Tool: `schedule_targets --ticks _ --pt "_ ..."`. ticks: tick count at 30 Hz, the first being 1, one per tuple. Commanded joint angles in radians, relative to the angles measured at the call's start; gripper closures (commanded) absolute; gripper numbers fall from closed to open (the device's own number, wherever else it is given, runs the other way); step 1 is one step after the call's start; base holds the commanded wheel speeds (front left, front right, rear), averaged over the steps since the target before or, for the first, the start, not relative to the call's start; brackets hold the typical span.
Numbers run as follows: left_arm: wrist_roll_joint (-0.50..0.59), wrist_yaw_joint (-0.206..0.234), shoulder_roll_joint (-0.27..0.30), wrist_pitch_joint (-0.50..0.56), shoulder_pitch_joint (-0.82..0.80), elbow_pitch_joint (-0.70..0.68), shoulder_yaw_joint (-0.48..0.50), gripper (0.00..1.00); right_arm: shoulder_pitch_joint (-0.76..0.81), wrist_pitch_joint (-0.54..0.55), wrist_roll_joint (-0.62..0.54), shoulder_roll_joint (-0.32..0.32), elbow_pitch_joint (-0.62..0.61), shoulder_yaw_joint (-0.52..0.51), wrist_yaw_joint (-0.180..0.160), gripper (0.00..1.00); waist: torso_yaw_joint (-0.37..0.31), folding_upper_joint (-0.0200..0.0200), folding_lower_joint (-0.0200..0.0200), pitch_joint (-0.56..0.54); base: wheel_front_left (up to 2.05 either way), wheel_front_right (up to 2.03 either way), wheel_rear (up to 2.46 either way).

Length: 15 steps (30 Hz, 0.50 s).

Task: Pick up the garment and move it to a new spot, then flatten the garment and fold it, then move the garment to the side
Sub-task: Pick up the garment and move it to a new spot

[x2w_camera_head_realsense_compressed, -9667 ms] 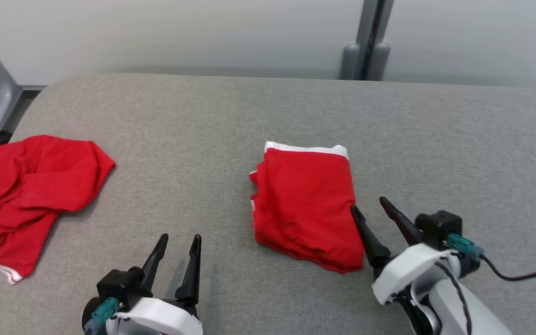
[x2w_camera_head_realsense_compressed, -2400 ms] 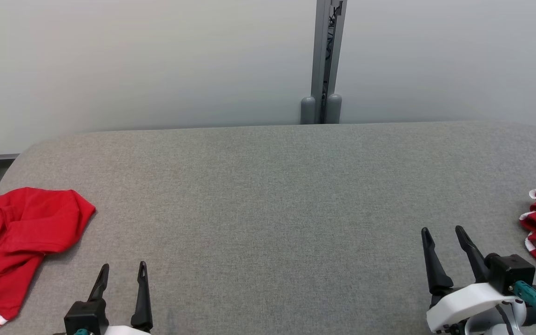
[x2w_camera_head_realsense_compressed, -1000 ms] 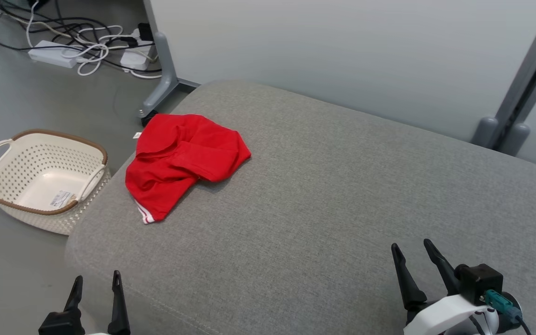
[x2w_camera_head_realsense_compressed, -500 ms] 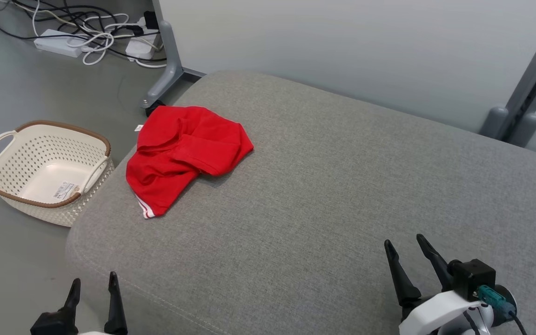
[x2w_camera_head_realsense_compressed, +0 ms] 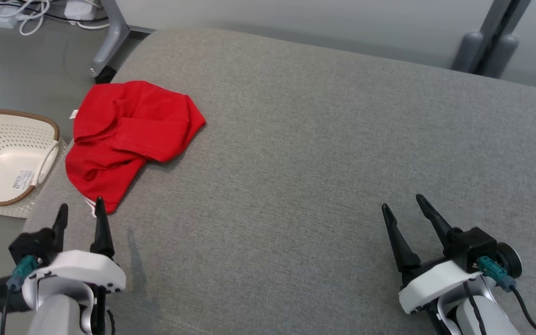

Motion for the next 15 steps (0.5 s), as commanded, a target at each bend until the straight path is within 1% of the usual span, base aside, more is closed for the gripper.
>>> schedule_targets --ticks 1,5,6,10,15 --pt "0.011 -0.01 0.021 0.0 -0.051 0.023 0.008 0.0 -0.017 -0.005 -0.001 -0.013 -0.013 0.007 0.0 0.0 -0.048 -0.0001 0.0 0.052 0.0 0.0 0.0" --pt "0.014 -0.025 0.06 0.0 -0.165 0.14 0.025 0.0 -0.041 -0.005 0.003 -0.027 -0.043 0.028 0.0 0.0 -0.087 -0.0001 0.0 0.099 0.0 0.0 0.0" --pt "0.014 -0.025 0.06 0.0 -0.165 0.14 0.025 0.0 -0.041 -0.005 0.003 -0.027 -0.043 0.028 0.0 0.0 -0.087 -0.0001 0.0 0.099 0.0 0.0 0.0" --pt "0.014 -0.024 0.096 0.0 -0.276 0.261 0.03 0.0 -0.063 -0.005 0.005 -0.042 -0.072 0.044 0.0 0.0 -0.121 -0.0001 0.0 0.143 0.0 0.0 0.0" --pt "-0.006 -0.037 0.148 0.0 -0.406 0.407 0.04 0.0 -0.081 -0.005 0.01 -0.053 -0.09 0.053 0.0 0.0 -0.16 -0.0001 0.0 0.181 0.0 0.0 0.0"
